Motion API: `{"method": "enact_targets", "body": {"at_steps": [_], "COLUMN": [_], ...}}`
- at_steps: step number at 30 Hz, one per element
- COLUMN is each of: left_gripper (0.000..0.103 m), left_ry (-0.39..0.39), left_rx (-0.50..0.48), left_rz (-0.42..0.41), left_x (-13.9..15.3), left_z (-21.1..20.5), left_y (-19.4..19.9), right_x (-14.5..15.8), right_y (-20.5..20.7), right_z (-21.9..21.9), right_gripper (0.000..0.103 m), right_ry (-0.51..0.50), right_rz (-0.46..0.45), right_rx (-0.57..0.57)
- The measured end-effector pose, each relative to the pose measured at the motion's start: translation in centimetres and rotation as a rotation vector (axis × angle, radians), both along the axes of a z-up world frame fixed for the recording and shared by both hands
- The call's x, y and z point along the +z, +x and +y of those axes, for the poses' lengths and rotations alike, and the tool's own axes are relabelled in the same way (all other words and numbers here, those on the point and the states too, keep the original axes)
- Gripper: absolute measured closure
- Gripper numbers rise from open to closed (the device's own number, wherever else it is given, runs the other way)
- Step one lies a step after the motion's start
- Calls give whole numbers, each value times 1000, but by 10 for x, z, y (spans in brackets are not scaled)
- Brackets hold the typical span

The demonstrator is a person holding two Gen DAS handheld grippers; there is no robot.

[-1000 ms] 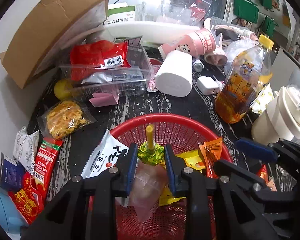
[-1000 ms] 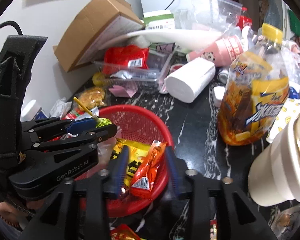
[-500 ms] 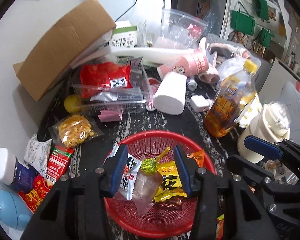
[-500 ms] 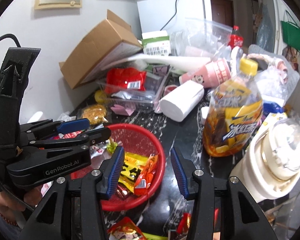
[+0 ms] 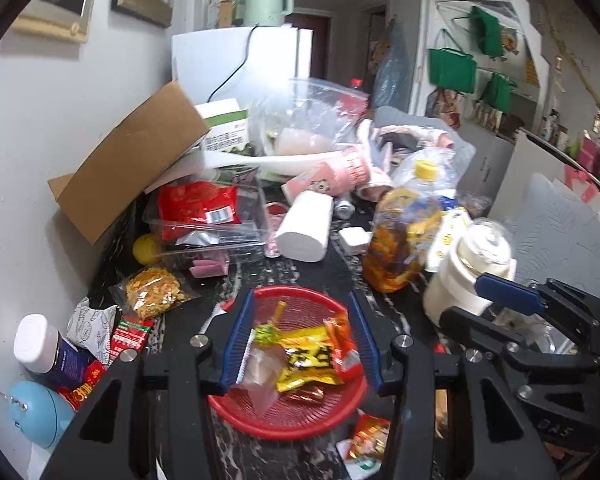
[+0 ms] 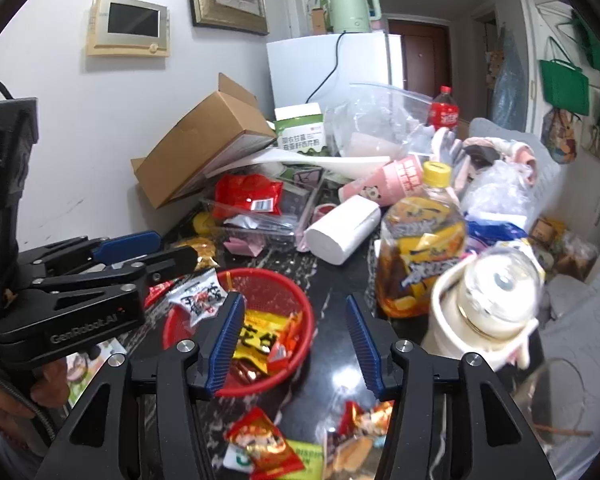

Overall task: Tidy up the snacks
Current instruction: 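Open both grippers to drop the lollipop and wafer bar into the basket, then move both grippers back to the snacks and grasp the red packet with the left gripper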

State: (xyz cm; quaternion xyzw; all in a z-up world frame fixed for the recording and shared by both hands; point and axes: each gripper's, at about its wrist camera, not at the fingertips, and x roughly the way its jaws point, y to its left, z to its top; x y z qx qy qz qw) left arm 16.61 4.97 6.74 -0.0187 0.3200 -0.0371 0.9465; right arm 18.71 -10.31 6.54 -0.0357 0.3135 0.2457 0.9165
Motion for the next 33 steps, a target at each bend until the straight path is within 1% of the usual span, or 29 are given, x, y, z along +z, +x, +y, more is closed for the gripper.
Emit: {"method": "enact_targets", "body": {"at_steps": [6,12,21,23,30,33], "left_gripper": [56,56,56,56,56,56], "left_ry": [-3,3,10,12,-9,-24], "left_rx": [-46,-85,-173,-191,-216,-224], "left_rz": [-1,25,71,86,142,165], "left_x": [3,-6,-28,-35,-57,-66], "left_z": [-17,-33,-52,-55,-65,-68], "left_y": [-28,-49,-70,-72,-77,-79], "right_x": [3,-4,-29,-35,-57,-67], "right_y": [-28,-55,-83,-87,-100,-102], "right_z": [-19,-35,-58,-60,-71,-76], "right_gripper": [50,49,49,47,41,40], "right_ry": [-4,-5,0,-4,-25,-26], "right_rz": [-8,5,68,81,120,143], "right_rx": [-38,-74,-137,-146,-179,-189]}}
